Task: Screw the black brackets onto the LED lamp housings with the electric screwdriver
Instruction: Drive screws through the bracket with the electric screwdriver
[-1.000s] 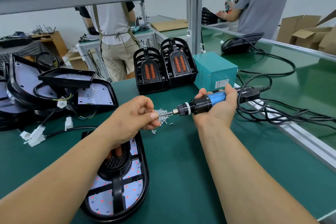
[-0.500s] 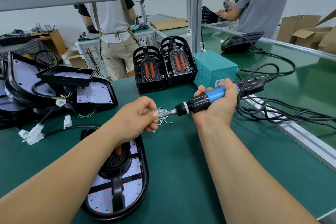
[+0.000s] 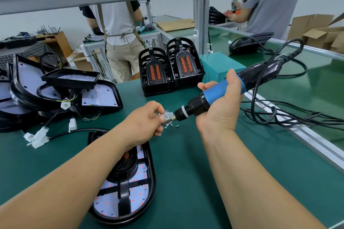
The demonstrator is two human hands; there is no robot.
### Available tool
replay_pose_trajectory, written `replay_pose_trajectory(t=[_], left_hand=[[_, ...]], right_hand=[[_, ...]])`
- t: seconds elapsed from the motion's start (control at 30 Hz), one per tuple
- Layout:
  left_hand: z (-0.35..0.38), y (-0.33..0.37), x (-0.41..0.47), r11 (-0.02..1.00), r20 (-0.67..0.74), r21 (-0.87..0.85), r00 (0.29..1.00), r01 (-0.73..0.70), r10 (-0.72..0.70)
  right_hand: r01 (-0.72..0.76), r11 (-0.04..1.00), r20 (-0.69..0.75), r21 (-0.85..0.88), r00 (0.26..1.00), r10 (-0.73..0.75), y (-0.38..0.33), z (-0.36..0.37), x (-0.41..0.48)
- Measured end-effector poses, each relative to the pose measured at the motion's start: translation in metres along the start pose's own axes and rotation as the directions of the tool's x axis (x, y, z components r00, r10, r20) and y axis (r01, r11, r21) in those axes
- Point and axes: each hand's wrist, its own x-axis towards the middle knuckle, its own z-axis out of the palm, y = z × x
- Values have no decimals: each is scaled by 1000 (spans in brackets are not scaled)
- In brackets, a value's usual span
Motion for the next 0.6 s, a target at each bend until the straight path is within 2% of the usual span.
replay_pose_trajectory(t=[0.2,0.33,0.4,0.5,0.6], left_hand=[[-1,2,-1,996,17,-90,1000,2,-1],[-4,9,-5,1000,49,-1,999,-21,21],[-21,12,-6,994,-36,79,996,-76,79],[-65,14,-17,990,-250,116,962,-81,108],[-90,-5,-44,977,-349,195,937,92,-19]], right_hand=[[-12,999,17,31,1000,11,-3,0,0],[-82,991,-16,102,996,84,-5,-2,-1],[-102,987,-25,120,994,106,-6,-2,-1],[-106,986,-21,130,994,110,-6,-3,0],[-120,983,-8,136,992,122,-5,-2,-2]])
